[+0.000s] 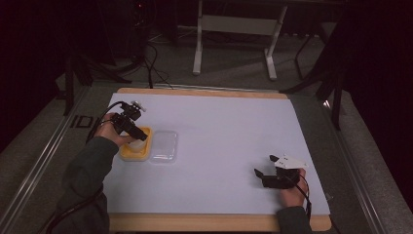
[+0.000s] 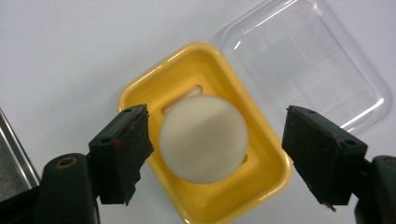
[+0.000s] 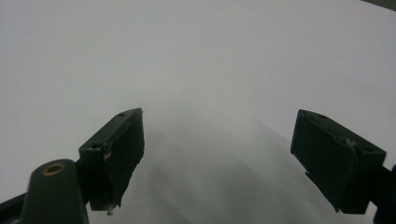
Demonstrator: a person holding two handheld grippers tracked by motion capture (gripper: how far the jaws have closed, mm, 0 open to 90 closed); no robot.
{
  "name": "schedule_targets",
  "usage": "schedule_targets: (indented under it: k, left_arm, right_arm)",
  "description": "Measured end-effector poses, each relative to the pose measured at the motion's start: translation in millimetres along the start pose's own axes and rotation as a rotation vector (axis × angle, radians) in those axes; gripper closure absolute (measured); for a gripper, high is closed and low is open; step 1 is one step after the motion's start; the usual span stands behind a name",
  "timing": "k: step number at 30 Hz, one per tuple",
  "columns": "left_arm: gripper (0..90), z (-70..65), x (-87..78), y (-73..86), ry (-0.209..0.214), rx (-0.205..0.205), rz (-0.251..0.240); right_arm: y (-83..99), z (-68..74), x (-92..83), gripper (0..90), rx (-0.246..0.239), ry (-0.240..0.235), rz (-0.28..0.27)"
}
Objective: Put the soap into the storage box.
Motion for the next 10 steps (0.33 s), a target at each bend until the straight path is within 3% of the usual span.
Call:
schedule_targets:
  k: [2,3,6,10]
  left_arm:
    - [27.6,-2.0,-0.7,1.3,0.005,0.006,-0.008]
    - [27.6,-7.6,-2.5,4.9,0.014,0.026,-0.031]
    - [32.7,-17.6,-4.0,12.0,0.044,0.034,-0.072]
    - [37.6,-38.0,0.3,31.0,0.144,0.039,-0.175]
  right_arm:
    - [-0.1,-0.2,0.3,17.0,0.003,0.001,0.005]
    - [-0.1,-0.5,0.6,17.0,0.003,0.002,0.008]
    - [-0.3,-0.7,1.3,17.0,0.011,0.007,0.017]
    - [-0.4,-2.0,2.8,17.0,0.024,0.011,0.032]
Point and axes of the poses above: each handheld gripper's, and its own axes: x roughly forward along the jaws, y roughly out of its underside, z roughly to its left, the point moved 1 cm from there along x, roughly forward along the jaws, and after that the axes turned 9 degrees about -x, right-handed, at the moved point
